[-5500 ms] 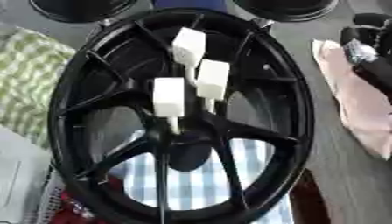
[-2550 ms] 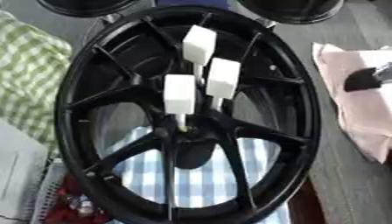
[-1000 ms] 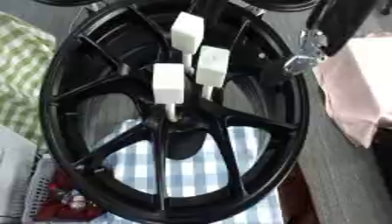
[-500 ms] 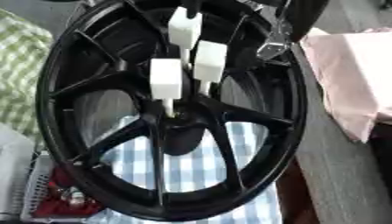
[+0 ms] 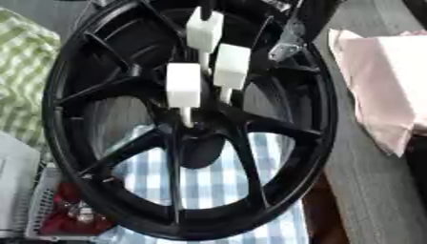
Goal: Pull the pin out of the wheel hub.
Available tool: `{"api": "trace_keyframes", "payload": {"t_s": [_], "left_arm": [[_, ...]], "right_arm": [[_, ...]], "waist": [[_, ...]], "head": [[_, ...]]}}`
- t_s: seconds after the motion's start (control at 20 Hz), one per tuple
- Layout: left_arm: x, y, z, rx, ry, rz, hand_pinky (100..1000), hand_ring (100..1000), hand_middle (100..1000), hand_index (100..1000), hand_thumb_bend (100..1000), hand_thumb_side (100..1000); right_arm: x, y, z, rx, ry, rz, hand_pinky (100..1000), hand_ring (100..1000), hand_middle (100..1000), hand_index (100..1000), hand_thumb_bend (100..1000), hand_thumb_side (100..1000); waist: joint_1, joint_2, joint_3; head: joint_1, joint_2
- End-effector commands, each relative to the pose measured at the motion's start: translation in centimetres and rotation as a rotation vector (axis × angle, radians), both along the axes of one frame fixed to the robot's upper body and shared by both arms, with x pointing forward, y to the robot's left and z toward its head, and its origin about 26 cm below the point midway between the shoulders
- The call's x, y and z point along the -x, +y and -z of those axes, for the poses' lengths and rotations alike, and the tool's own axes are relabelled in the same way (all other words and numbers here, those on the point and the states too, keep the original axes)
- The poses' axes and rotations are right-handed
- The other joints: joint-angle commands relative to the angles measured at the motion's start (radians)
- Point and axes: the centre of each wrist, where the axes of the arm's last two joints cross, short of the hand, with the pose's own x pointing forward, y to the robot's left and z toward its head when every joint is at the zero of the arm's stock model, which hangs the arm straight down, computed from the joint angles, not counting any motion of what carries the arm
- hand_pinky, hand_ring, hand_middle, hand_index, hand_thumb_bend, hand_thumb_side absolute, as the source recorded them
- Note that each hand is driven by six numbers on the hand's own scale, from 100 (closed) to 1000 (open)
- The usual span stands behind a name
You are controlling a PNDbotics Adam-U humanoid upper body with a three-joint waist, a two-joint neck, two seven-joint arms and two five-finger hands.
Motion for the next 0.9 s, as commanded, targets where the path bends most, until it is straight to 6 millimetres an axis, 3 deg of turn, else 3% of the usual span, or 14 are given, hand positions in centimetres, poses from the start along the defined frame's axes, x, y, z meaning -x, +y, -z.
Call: {"api": "trace_keyframes", "payload": {"t_s": [0.05,0.45,0.9], "left_arm": [[0.1,0.2,-0.9,-0.025,-0.023,0.006,653,664,614,731,520,647],[0.1,0.1,-1.0,-0.024,-0.027,0.008,654,663,614,731,519,648],[0.0,-0.1,-1.9,-0.045,-0.047,0.026,654,662,614,731,518,649]], "right_arm": [[0.0,-0.4,-0.7,0.074,-0.026,-0.01,819,481,688,758,494,422],[-0.3,-0.8,-0.4,0.065,-0.008,-0.011,832,533,691,754,488,399],[4.9,-2.0,-0.6,0.053,-0.157,-0.073,874,673,728,770,482,386]], "waist": [[-0.009,-0.009,0.002],[-0.008,-0.003,0.008],[-0.031,0.024,0.038]], "head": [[-0.003,0.006],[-0.008,0.009],[0.028,-0.052]]}}
